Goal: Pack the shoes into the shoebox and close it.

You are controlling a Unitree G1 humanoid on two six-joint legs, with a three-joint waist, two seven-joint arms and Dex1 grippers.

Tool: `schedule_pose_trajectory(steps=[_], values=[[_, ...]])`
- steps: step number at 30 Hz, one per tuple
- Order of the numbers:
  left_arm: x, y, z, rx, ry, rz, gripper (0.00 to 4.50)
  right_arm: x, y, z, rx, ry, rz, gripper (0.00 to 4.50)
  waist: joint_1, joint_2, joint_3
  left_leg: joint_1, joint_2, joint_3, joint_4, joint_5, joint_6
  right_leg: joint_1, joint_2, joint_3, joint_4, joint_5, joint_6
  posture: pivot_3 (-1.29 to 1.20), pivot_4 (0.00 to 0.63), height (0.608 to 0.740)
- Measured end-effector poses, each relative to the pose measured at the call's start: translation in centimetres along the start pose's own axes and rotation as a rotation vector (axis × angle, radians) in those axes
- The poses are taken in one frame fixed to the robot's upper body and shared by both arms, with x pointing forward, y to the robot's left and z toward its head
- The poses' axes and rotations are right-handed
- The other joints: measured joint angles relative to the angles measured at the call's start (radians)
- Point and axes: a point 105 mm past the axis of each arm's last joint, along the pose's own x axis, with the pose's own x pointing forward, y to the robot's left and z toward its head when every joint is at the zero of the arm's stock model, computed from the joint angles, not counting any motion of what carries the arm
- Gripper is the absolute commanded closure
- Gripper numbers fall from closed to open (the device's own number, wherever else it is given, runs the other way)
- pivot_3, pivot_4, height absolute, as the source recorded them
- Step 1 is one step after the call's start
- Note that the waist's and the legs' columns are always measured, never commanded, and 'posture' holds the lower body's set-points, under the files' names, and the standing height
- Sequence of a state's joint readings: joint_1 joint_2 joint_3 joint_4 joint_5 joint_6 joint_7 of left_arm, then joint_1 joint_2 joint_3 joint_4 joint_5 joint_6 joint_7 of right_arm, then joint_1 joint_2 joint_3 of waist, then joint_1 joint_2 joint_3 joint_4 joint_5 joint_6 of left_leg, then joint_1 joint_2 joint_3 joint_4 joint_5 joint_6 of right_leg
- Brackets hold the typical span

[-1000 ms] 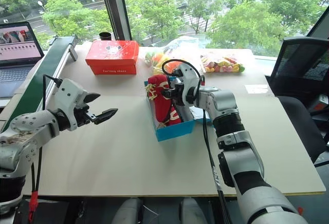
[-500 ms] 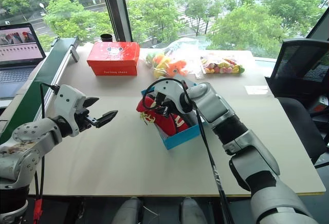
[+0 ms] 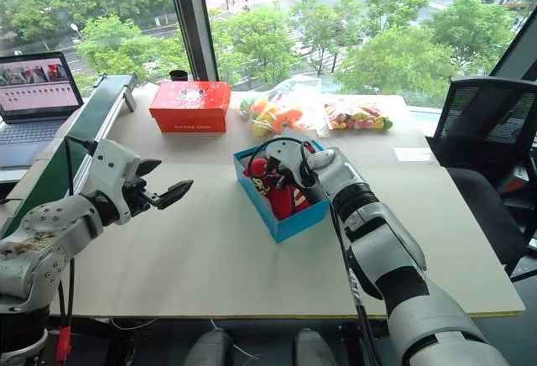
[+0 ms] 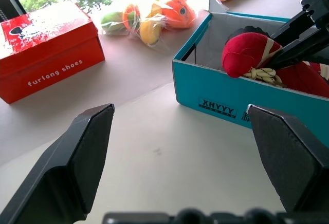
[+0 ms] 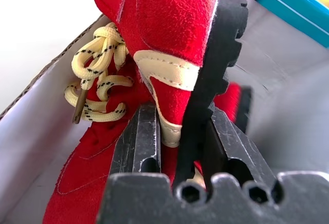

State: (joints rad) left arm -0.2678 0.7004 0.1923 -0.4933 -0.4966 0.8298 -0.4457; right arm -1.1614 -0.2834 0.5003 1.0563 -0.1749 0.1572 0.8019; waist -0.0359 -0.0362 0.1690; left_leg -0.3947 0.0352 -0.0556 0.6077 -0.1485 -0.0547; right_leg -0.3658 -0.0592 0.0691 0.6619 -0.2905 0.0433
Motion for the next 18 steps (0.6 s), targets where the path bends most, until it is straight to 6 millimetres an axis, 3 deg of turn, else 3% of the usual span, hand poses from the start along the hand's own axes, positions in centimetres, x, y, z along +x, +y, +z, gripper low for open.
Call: schedule_pose_trajectory(steps=[8, 18], values=[[0.06, -0.06, 0.01, 0.0, 0.0, -0.002, 0.07, 0.29, 0.85, 0.29, -0.004, -0.009, 0.047, 3.74, -0.004, 0.0, -0.011, 0.0, 0.0, 0.0, -0.003, -0.001, 0.0, 0.001, 0.0, 0.0, -0.003, -0.003, 0.0, 0.0, 0.15, 0.739], [0.06, -0.1, -0.08, -0.004, 0.004, -0.004, 0.0, 0.11, 0.01, 0.25, 0.087, -0.038, 0.001, 3.92, -0.006, 0.0, -0.011, 0.0, 0.0, 0.0, -0.004, -0.001, -0.001, 0.0, 0.0, 0.0, -0.005, -0.003, -0.001, 0.0, 0.15, 0.739]])
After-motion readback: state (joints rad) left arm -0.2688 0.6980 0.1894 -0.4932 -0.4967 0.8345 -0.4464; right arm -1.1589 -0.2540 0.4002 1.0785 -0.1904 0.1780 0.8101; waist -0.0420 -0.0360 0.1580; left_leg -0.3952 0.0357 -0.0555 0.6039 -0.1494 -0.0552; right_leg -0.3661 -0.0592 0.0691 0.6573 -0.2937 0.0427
